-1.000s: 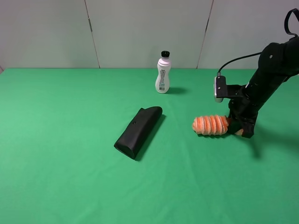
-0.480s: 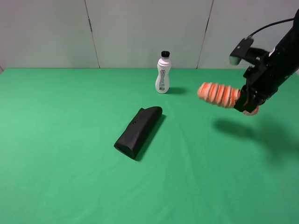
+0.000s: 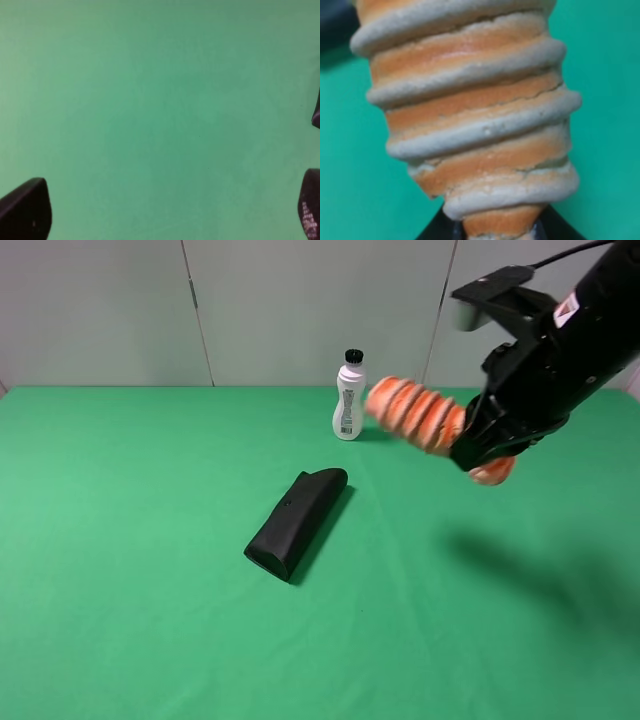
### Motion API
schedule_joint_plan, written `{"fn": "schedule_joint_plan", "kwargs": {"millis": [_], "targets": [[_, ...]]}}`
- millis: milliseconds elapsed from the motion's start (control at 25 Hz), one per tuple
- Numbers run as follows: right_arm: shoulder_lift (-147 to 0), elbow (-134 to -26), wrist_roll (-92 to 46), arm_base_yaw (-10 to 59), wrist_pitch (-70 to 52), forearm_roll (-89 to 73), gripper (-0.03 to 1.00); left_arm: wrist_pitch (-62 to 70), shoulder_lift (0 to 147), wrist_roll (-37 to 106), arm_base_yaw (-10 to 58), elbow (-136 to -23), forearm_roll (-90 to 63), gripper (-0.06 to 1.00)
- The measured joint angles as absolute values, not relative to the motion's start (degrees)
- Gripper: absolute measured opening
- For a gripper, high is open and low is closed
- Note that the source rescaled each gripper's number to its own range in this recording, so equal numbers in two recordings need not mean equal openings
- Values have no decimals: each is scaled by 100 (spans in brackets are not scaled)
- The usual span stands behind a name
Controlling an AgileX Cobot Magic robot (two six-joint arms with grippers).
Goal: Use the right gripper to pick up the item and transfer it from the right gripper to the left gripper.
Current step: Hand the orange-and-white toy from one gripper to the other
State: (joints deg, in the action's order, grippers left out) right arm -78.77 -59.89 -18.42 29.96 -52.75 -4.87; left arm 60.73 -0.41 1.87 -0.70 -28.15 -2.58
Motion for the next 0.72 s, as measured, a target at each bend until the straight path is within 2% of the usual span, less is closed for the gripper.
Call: {"fn": "schedule_joint_plan", "kwargs": {"millis": [80,120,160,200,280,720], "targets": [[-7865,-5989,-1612,3614,-5378,-456,5,6073,-41,187,-70,-2815,-258,98],[-7865,-5989,-1451,4153,-5388,-420,5,6073,-41,187,-70,-2815,-258,98],[-7865,-5989,-1451,4153,-5388,-420,5,6073,-41,187,-70,-2815,-258,98],[-7865,-5989,-1335,4619,-5314,-380,5,6073,-41,187,-70,-2815,-258,98],[-7865,-5989,-1311,4974,-5246,-380,3,6073,-41,187,-70,-2815,-258,98],[-7865,-5989,-1275,5163,-4849,-375,2,6073,-41,187,-70,-2815,-258,98]]}}
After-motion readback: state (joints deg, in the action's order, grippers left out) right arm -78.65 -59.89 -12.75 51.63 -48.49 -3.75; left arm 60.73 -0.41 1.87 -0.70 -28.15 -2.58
